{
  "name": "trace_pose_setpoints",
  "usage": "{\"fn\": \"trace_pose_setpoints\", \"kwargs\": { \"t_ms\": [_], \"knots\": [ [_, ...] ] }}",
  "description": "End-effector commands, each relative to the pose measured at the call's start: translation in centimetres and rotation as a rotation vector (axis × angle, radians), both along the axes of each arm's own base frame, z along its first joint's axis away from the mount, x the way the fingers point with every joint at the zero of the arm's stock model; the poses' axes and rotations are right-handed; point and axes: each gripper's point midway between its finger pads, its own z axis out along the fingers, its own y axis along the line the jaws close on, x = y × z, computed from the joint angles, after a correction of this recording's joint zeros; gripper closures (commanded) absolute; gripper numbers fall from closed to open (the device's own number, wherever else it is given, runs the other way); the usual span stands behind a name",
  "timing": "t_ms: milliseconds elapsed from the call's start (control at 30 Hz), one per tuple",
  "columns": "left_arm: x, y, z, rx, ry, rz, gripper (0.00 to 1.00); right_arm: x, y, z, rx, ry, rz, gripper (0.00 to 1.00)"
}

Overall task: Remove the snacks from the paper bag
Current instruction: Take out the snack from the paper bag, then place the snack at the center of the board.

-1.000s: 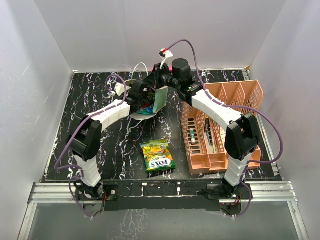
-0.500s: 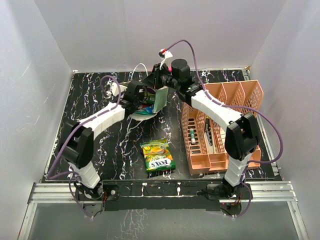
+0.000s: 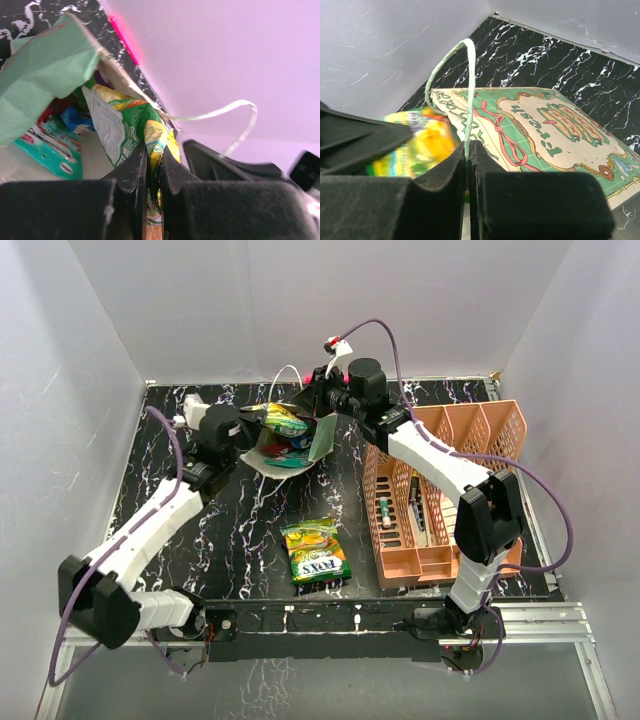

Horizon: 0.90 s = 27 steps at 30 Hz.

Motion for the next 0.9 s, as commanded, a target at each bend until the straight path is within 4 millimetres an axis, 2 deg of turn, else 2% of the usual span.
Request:
{"fn": "trace_pose_setpoints", "kwargs": {
  "t_ms": [0, 167, 267, 367, 467, 533, 633, 733, 867],
  "knots": [
    [-4.1, 0.4, 6.7, -0.011, -0.171, -0.131, 1.00, -0.7, -1.3, 5.7, 0.061, -0.134, -0.025, 0.93],
    [-10.9, 0.9, 9.5, 0.092, -0.340, -0.333, 1.00, -0.8, -1.2, 5.5, 0.067, -0.131, -0.018, 0.93],
    [-16.1, -0.7, 10.8, 0.182, -0.488, -0.579, 1.00, -0.9, -1.2, 5.5, 0.070, -0.131, -0.014, 0.93],
    [-20.4, -2.7, 10.1, 0.218, -0.549, -0.828, 1.00, -1.0, -1.3, 5.8, 0.071, -0.138, -0.014, 0.93],
    [-23.6, -5.1, 9.6, 0.149, -0.598, -1.077, 1.00, -1.2, -1.3, 6.2, 0.074, -0.145, -0.011, 0.93],
    [-24.5, -6.1, 8.9, 0.064, -0.588, -1.162, 1.00, -1.3, -1.4, 6.4, 0.073, -0.150, -0.014, 0.93],
    [-24.3, -7.0, 6.5, -0.028, -0.505, -1.211, 1.00, -1.4, -1.6, 6.1, 0.069, -0.146, -0.020, 0.93],
    [-24.1, -7.8, 5.5, -0.140, -0.488, -1.240, 1.00, -1.5, -1.7, 5.9, 0.067, -0.140, -0.019, 0.93],
    [-23.5, -9.6, 3.1, -0.152, -0.418, -1.257, 1.00, -1.6, -1.9, 5.8, 0.063, -0.136, -0.026, 0.93]
  ]
}}
